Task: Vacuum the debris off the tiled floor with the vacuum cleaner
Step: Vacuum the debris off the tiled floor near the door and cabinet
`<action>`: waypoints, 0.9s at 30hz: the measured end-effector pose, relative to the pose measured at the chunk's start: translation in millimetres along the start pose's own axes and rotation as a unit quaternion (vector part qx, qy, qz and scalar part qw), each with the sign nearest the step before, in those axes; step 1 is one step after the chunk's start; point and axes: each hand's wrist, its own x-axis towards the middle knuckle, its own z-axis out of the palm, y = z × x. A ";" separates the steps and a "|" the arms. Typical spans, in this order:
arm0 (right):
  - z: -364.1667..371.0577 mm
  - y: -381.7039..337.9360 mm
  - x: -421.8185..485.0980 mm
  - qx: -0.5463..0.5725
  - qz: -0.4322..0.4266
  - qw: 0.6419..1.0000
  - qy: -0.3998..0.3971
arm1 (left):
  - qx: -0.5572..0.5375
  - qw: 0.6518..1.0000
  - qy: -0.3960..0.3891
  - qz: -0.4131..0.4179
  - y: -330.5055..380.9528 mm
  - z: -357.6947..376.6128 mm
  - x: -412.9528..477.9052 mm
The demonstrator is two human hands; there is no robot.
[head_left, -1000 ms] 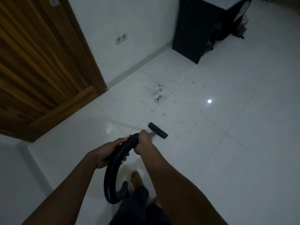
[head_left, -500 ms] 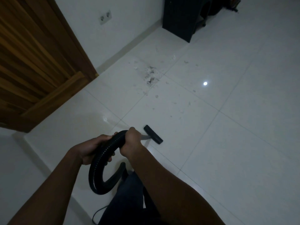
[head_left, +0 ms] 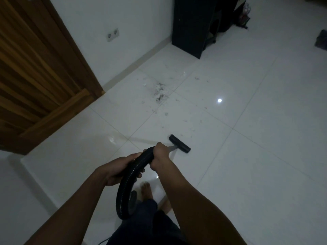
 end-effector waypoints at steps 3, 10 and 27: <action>-6.8 -2.1 -2.4 0.006 0.008 1.000 -0.008 | 0.010 1.000 -0.009 -0.006 5.5 8.4 -1.3; -40.9 -22.3 6.3 -0.015 -0.009 1.000 0.003 | 0.106 0.994 0.009 -0.025 15.0 37.3 14.0; -87.9 -92.5 30.1 -0.039 -0.042 0.998 0.010 | 0.037 0.996 -0.049 -0.060 46.2 101.1 62.4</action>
